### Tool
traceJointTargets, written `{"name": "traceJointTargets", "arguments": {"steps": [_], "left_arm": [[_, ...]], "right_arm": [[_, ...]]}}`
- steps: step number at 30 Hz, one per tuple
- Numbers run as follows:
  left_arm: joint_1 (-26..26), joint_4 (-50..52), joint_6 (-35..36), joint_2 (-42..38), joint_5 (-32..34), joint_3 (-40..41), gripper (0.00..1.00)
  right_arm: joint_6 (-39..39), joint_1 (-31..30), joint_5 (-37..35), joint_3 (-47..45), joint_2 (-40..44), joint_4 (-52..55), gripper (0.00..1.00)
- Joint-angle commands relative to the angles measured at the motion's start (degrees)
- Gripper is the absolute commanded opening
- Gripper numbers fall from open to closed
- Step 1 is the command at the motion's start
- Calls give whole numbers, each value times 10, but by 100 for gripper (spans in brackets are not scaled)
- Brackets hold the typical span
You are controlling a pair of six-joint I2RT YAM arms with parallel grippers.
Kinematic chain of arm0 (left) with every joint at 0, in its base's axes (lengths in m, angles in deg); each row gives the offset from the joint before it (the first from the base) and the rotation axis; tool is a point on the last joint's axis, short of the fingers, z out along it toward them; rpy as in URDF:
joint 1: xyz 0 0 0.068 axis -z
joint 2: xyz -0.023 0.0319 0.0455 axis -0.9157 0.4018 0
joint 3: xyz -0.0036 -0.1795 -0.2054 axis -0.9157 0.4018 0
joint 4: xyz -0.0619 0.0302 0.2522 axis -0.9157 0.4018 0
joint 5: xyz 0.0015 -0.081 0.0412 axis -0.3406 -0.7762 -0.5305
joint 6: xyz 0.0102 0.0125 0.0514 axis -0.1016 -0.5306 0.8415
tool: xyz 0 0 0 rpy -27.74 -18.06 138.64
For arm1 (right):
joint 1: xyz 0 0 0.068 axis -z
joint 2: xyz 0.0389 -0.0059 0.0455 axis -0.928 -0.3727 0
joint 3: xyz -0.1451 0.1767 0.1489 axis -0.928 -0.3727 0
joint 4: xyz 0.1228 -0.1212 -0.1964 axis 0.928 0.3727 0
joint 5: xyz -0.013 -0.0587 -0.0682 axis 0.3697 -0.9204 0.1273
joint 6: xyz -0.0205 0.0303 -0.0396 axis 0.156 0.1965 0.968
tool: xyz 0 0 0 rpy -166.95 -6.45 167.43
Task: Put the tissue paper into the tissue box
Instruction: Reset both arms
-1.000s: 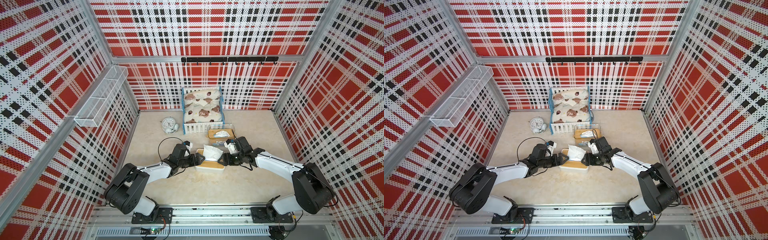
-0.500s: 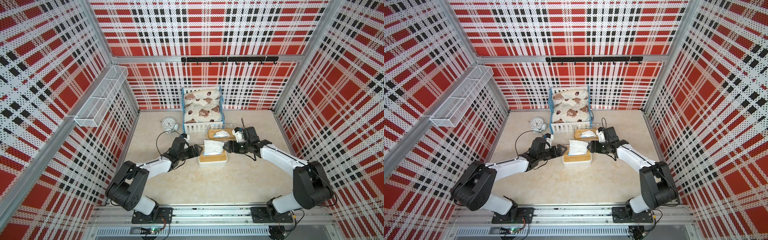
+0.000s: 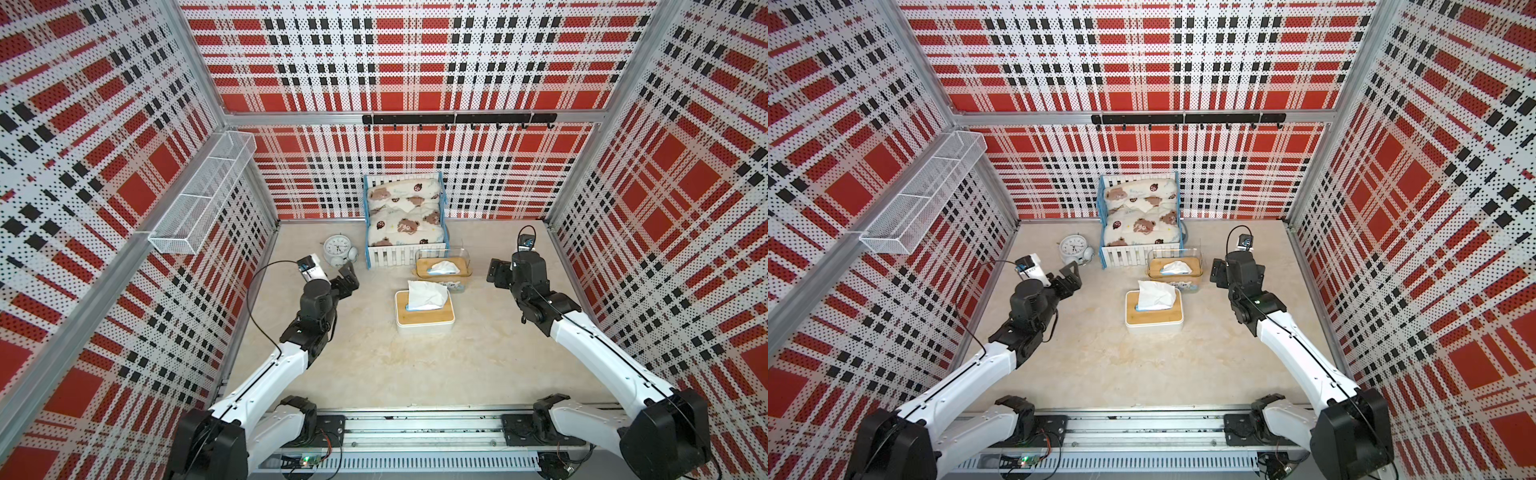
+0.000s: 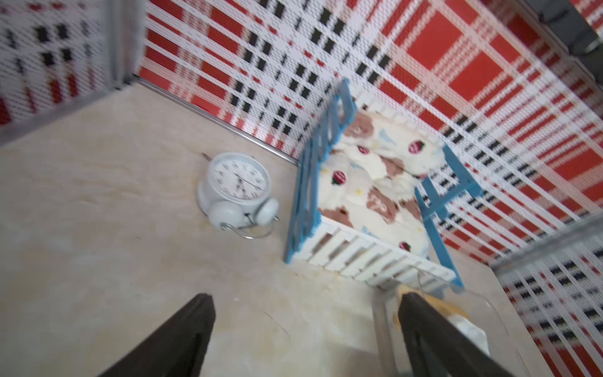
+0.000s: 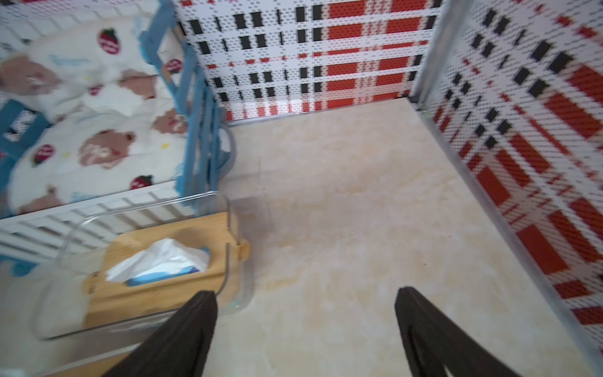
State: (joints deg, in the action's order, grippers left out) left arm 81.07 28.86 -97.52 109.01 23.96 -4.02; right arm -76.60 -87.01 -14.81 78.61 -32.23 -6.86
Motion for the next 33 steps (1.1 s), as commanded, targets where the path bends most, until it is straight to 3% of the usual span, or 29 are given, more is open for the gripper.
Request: {"name": "traceJointTargets", "arguments": {"steps": [1, 6, 9, 14, 18, 24, 33], "left_arm": [[-55, -57, 9, -23, 58, 32, 99], [-120, -102, 49, -36, 92, 77, 99], [-133, -148, 78, -8, 101, 99, 99], [-133, -229, 175, 90, 71, 115, 99], [-138, -322, 210, 151, 22, 136, 99], [-145, -435, 246, 211, -35, 138, 99], [-148, -546, 287, 302, -73, 138, 99]], "right_arm": [[33, 4, -133, -50, -8, -100, 96], [97, 4, -184, -144, -32, -264, 96], [148, 3, -181, -198, -54, -389, 99], [198, 4, -150, -256, -103, -538, 100], [226, 7, -131, -279, -147, -629, 100], [220, 38, -44, -289, -171, -679, 100], [147, 151, 108, -328, -233, -796, 100]]}}
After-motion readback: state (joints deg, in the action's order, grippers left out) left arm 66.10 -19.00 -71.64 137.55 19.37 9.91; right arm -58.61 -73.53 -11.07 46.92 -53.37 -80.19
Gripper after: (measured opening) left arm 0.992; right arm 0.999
